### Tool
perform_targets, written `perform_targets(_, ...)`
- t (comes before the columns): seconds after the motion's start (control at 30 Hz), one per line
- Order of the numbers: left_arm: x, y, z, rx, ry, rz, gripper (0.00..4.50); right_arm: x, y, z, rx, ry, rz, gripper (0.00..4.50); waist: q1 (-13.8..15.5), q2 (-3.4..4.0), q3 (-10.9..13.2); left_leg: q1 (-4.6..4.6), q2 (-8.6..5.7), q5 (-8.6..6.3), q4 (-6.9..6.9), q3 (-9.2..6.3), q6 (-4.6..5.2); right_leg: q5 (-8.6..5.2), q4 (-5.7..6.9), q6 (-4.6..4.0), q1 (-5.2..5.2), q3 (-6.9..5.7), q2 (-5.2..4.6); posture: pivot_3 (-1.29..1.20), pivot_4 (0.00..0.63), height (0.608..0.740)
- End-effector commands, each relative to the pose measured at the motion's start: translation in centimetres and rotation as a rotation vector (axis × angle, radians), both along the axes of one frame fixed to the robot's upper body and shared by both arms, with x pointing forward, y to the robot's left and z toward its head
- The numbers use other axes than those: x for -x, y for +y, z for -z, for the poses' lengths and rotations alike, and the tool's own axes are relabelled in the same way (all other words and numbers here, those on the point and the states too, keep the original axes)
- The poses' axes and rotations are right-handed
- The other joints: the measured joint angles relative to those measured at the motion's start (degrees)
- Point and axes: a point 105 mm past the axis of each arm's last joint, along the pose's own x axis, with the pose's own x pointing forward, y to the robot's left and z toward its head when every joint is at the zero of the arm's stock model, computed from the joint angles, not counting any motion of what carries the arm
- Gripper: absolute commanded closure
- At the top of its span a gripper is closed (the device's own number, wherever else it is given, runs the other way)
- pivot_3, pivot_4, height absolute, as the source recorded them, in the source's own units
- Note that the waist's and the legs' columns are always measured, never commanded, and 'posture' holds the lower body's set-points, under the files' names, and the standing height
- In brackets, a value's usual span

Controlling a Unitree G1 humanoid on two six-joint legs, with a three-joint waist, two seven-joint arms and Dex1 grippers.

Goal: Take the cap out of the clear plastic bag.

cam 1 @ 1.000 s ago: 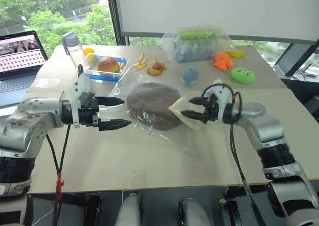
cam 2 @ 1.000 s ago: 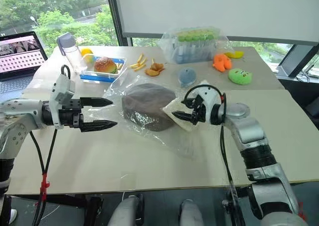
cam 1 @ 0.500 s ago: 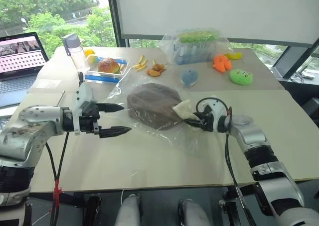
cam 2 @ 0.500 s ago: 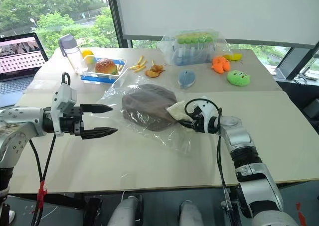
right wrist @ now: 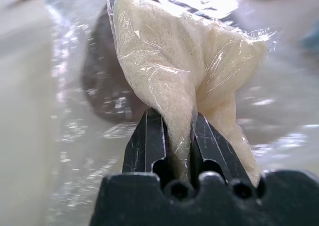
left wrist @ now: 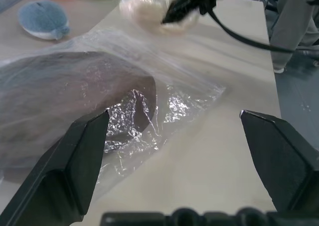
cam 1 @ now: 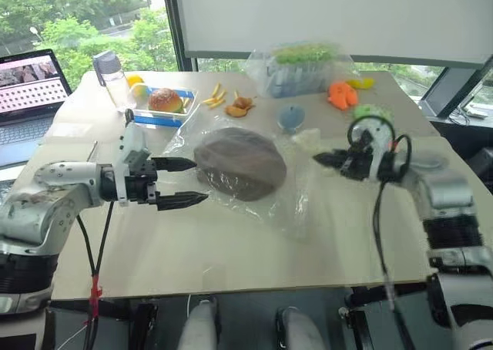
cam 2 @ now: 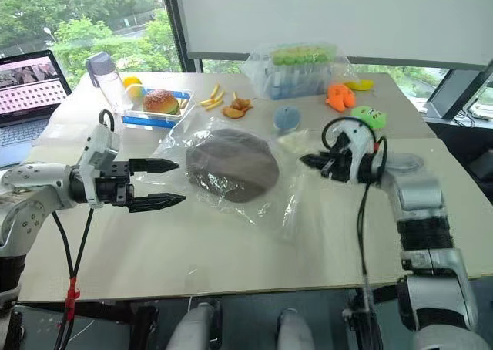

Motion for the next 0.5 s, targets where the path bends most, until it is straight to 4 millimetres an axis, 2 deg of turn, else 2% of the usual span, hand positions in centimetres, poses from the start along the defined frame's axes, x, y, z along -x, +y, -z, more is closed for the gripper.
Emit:
perform_targets(0.03, 0.3, -0.3, -0.6, 0.011, -0.051, -0.011, 0.00, -2.2, -6.7, 0.0, 0.241, -0.005, 0.303, 4.46, -0.1, -0.01, 0.0, -0.01, -0.01, 0.00, -0.01, 0.01, 0.00, 0.01, -0.01, 0.01, -0.03, 0.00, -0.03, 0.00, 0.150, 0.740)
perform_targets(0.07, 0.4, -0.2, -0.6, 0.018, -0.047, -0.020, 0.00, -2.2, -8.2, 0.4, 0.293, 0.016, 0.354, 4.46, 0.1, -0.01, 0.0, -0.01, -0.01, 0.00, -0.02, 0.01, 0.00, 0.00, -0.01, -0.02, -0.03, 0.00, -0.03, 0.00, 0.150, 0.740)
perform_targets(0.17, 0.8, 0.1, -0.5, 0.027, -0.040, -0.043, 0.00, -2.3, -12.5, -0.4, 0.375, -0.016, 0.545, 4.46, 0.3, -0.02, 0.0, -0.08, -0.02, -0.01, -0.11, 0.05, -0.01, -0.10, -0.04, -0.16, -0.05, 0.01, -0.05, 0.00, 0.150, 0.740)
perform_targets(0.23, 1.0, 0.3, -0.3, 0.022, -0.036, -0.051, 0.00, -2.0, -13.6, -0.8, 0.367, -0.030, 0.568, 4.46, 0.1, 0.01, 0.0, -0.30, -0.04, 0.02, -0.13, 0.10, 0.03, 0.03, 0.03, -0.33, -0.10, 0.07, -0.05, 0.00, 0.150, 0.740)
perform_targets(0.3, 1.1, 0.4, -0.4, 0.042, -0.032, -0.053, 0.00, -1.9, -13.4, -0.9, 0.284, -0.028, 0.538, 3.46, 0.0, 0.03, 0.1, -0.30, -0.04, 0.08, -0.13, 0.10, 0.13, 0.16, 0.06, -0.16, -0.10, 0.07, -0.04, 0.00, 0.150, 0.740)
perform_targets(0.33, 1.0, 0.3, -0.5, 0.049, -0.034, -0.052, 0.00, -1.8, -13.3, -0.6, 0.273, -0.015, 0.523, 3.26, -0.3, 0.03, 0.1, -0.29, -0.04, 0.12, -0.14, 0.09, 0.18, 0.16, 0.07, -0.15, -0.10, 0.06, -0.02, 0.00, 0.150, 0.740)
perform_targets(0.4, 0.9, 0.2, -0.7, 0.054, -0.038, -0.049, 0.00, -1.5, -13.4, 0.0, 0.282, 0.008, 0.503, 2.53, -0.9, 0.03, 0.1, -0.27, -0.03, 0.16, -0.10, 0.09, 0.25, 0.15, 0.07, -0.01, -0.06, 0.06, 0.00, 0.00, 0.150, 0.740)
perform_targets(0.5, 0.7, -0.1, -0.6, 0.056, -0.036, -0.032, 0.00, -1.1, -13.5, -0.5, 0.258, 0.002, 0.498, 1.51, -1.2, 0.04, 0.1, -0.24, -0.03, 0.03, 0.01, 0.07, 0.03, 0.01, 0.07, 0.19, 0.03, 0.07, 0.00, 0.00, 0.150, 0.740)
